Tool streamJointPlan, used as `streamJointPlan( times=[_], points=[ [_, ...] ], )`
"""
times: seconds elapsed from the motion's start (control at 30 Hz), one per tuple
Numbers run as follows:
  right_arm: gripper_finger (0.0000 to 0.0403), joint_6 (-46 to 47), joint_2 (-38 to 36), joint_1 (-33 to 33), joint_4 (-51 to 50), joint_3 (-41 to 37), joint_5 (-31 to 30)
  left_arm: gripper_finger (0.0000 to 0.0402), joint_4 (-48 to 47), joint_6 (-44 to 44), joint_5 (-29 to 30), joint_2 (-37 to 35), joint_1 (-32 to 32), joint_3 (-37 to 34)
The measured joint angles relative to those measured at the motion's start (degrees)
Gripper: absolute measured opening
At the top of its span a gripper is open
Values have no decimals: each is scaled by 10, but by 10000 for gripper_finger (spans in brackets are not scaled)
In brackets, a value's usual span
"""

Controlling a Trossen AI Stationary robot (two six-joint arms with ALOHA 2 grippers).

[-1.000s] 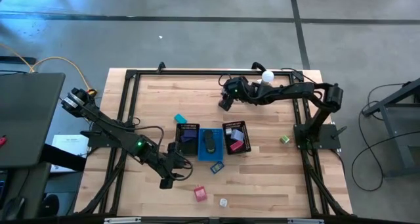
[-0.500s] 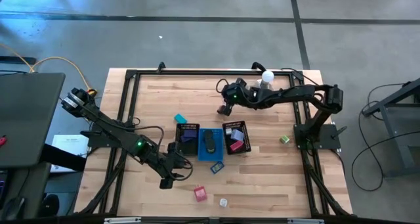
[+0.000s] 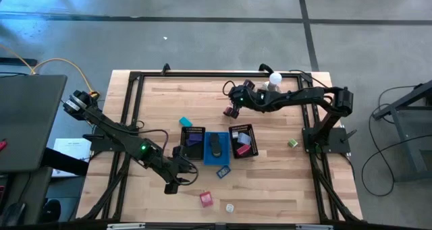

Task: Pick & Place Office items
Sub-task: Put the red hourglass into the blue bin

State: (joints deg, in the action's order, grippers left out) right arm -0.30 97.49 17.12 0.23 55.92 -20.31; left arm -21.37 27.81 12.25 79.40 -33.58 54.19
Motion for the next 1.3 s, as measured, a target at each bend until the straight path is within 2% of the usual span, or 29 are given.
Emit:
streamJointPlan(
  times=[0.33,0.7,0.87,1.3],
  points=[
    [5,-25,-10,-25,4,0,-44,232,0,0,0,0,0,0],
    [4,-37,-72,-57,-7,0,-60,232,0,0,0,0,0,0],
    [4,-55,-108,-98,-25,0,-113,232,0,0,0,0,0,0],
    [4,-61,-179,-241,-60,0,-192,232,3,0,0,0,0,0]
  ],
)
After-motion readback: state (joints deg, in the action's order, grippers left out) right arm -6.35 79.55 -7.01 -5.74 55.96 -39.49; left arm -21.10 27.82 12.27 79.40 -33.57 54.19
